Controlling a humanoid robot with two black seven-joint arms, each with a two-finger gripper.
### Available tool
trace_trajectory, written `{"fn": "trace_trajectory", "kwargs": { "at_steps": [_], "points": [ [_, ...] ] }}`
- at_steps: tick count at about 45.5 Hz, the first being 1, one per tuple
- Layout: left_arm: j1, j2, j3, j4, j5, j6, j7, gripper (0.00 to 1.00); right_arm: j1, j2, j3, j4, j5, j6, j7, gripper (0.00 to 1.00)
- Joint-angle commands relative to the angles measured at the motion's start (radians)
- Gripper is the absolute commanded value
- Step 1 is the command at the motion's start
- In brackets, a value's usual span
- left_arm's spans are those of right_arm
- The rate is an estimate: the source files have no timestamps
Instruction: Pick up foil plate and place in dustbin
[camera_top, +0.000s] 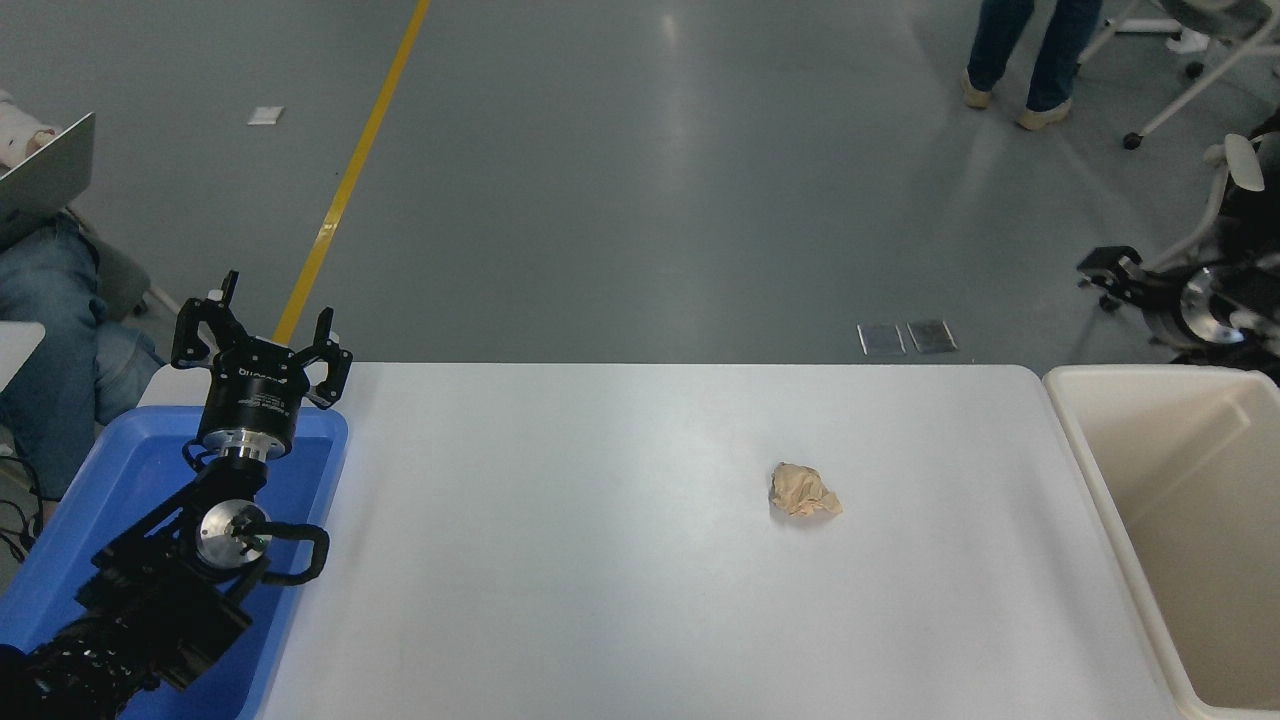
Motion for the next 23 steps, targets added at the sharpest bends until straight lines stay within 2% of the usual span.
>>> {"fn": "trace_trajectory", "kwargs": {
  "at_steps": [1, 5, 23],
  "points": [
    [0.001, 0.000, 0.000, 0.000, 0.000, 0.001, 0.000, 0.99, 0.164, 0.105, -0.036, 0.152, -0.055, 0.124, -0.001, 1.00],
    [0.001, 0.000, 0.000, 0.000, 0.000, 0.001, 0.000, 0.99, 0.261, 0.104, -0.036, 0.299, -0.072, 0.174, -0.001, 1.00],
    [0.001, 0.000, 0.000, 0.001, 0.000, 0.002, 0.000, 0.99, 0.494, 0.084, -0.062, 0.684, -0.077, 0.178, -0.004, 1.00]
  ]
}}
